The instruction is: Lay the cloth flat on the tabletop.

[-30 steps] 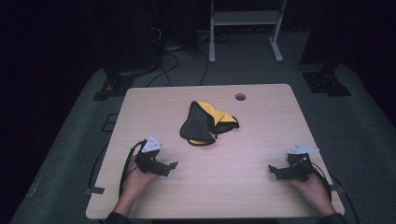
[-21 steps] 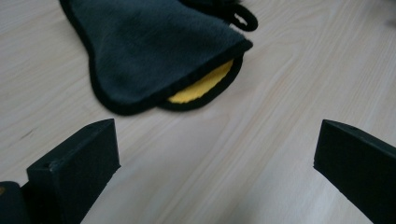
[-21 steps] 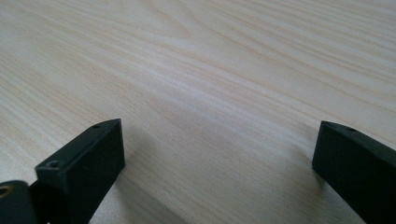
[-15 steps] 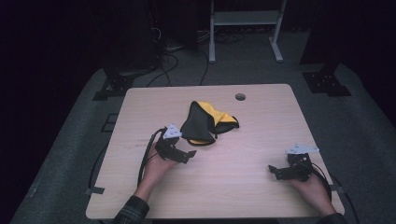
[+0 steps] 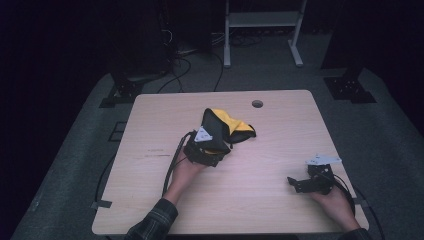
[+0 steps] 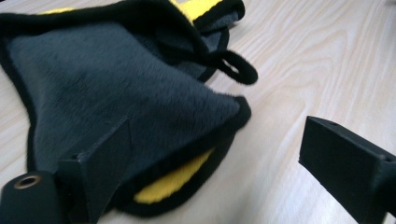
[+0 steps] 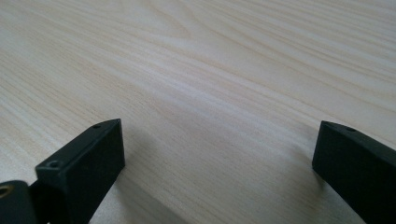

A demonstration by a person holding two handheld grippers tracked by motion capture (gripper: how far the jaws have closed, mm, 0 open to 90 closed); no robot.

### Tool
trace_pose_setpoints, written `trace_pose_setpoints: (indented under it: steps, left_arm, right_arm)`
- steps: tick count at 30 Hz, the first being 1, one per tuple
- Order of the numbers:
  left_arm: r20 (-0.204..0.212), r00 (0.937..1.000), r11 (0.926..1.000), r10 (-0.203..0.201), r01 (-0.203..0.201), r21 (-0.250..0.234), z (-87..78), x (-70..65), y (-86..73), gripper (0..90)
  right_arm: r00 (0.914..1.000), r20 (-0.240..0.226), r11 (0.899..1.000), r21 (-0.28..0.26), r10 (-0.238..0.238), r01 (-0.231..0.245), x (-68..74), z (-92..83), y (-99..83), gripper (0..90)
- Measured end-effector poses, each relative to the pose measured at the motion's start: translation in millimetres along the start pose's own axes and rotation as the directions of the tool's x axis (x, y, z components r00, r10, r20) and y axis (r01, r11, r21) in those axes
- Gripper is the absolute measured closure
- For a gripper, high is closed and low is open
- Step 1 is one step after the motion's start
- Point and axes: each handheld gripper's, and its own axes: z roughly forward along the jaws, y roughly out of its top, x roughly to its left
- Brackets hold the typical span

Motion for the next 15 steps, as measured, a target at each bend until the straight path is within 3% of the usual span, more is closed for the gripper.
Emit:
trace_pose_setpoints:
  steps: [9,11,15]
  left_arm:
    - [-0.034,0.9994,0.9996,-0.002,0.003,0.029,18.3,1.6,-1.7,26.6]
    - [-0.034,0.9993,0.9997,-0.017,0.018,0.018,19.3,3.5,-2.0,34.8]
    - [-0.035,0.9993,0.9993,-0.013,0.015,0.035,19.1,4.8,-1.1,62.9]
  right_arm:
    - [1.0,0.0,1.0,0.001,0.001,-0.001,0.1,-0.1,0.0,1.4]
    - [1.0,0.0,1.0,0.0,0.0,0.0,0.0,0.0,0.0,1.4]
    - [1.0,0.0,1.0,0.0,0.0,0.0,0.0,0.0,0.0,1.4]
